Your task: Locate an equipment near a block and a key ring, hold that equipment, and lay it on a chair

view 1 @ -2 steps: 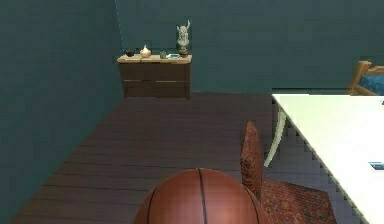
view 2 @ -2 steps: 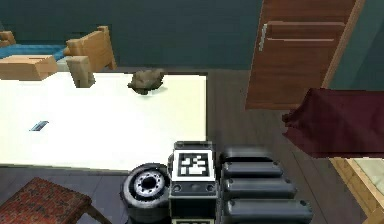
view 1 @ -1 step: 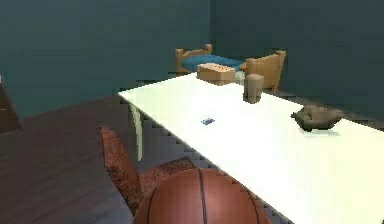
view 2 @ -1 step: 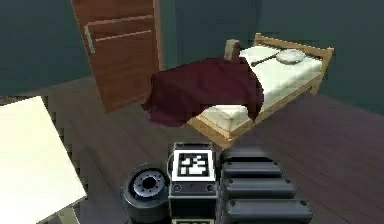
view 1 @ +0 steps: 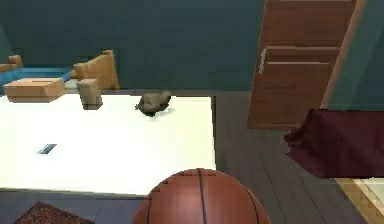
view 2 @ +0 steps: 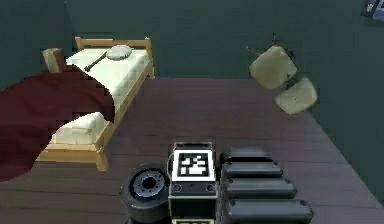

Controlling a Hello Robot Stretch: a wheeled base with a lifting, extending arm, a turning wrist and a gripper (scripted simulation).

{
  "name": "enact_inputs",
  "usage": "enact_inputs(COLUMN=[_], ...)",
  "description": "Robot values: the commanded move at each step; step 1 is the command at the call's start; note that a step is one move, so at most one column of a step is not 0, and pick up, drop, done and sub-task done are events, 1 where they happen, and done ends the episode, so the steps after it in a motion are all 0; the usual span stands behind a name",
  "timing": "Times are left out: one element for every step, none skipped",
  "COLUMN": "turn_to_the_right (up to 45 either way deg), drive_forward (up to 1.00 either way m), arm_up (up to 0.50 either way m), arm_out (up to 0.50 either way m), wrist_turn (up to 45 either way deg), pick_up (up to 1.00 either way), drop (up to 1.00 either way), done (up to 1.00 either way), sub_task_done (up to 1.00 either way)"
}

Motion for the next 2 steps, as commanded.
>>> enact_inputs(turn_to_the_right=[42.0,0.0], drive_forward=[0.00,0.60], arm_up=[0.00,0.00], arm_out=[0.00,0.00], wrist_turn=[0.0,0.0], pick_up=[0.00,0.00], drop=[0.00,0.00], done=[0.00,0.00], sub_task_done=[0.00,0.00])
